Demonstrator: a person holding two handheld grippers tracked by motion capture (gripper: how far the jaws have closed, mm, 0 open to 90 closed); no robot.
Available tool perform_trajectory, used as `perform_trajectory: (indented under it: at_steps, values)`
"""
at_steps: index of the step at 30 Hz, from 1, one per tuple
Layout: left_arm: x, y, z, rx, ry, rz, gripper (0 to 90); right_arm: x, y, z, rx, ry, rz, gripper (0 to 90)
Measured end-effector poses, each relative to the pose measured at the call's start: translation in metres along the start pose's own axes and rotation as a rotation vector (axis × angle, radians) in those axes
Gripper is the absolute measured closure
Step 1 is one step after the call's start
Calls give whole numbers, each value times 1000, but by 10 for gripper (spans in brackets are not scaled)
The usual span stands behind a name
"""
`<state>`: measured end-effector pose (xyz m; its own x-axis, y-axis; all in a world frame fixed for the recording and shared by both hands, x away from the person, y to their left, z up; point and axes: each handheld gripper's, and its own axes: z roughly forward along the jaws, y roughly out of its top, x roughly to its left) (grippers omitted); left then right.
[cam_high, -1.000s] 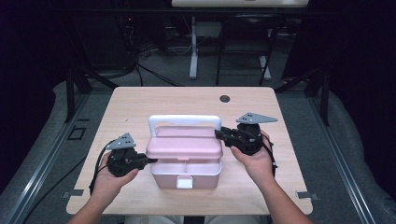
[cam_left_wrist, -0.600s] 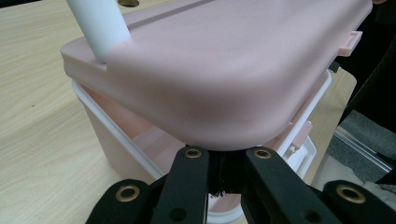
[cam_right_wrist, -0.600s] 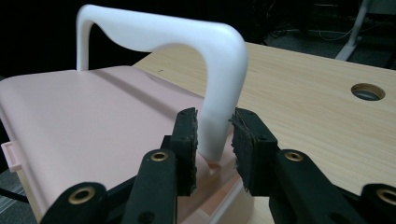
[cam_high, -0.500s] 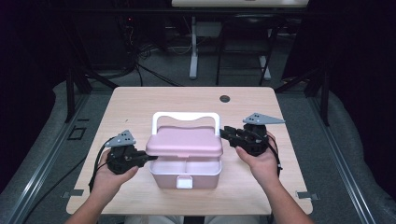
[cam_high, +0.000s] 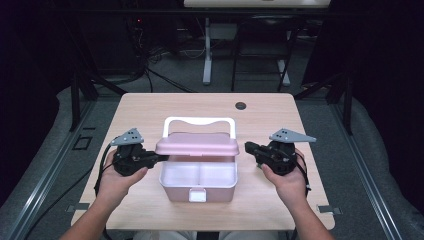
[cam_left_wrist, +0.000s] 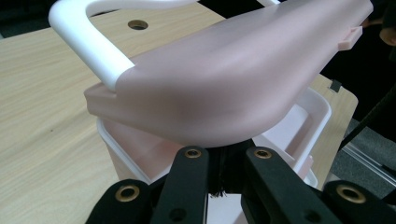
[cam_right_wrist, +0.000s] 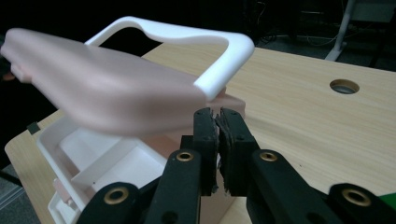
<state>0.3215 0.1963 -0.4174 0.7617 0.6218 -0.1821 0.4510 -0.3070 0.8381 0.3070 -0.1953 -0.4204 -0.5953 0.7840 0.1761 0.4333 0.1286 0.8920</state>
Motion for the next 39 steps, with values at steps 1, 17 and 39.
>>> perform_trajectory:
  at_steps: [1,17,39]
  values:
    - [1,2,0,1,-6,-2,897,0,-2,0,4,1,0,861]
    - [14,28,1,-15,9,-17,897,12,-26,16,84,21,-41,899]
    - [27,51,7,-13,46,-27,897,43,-52,46,169,109,-101,899]
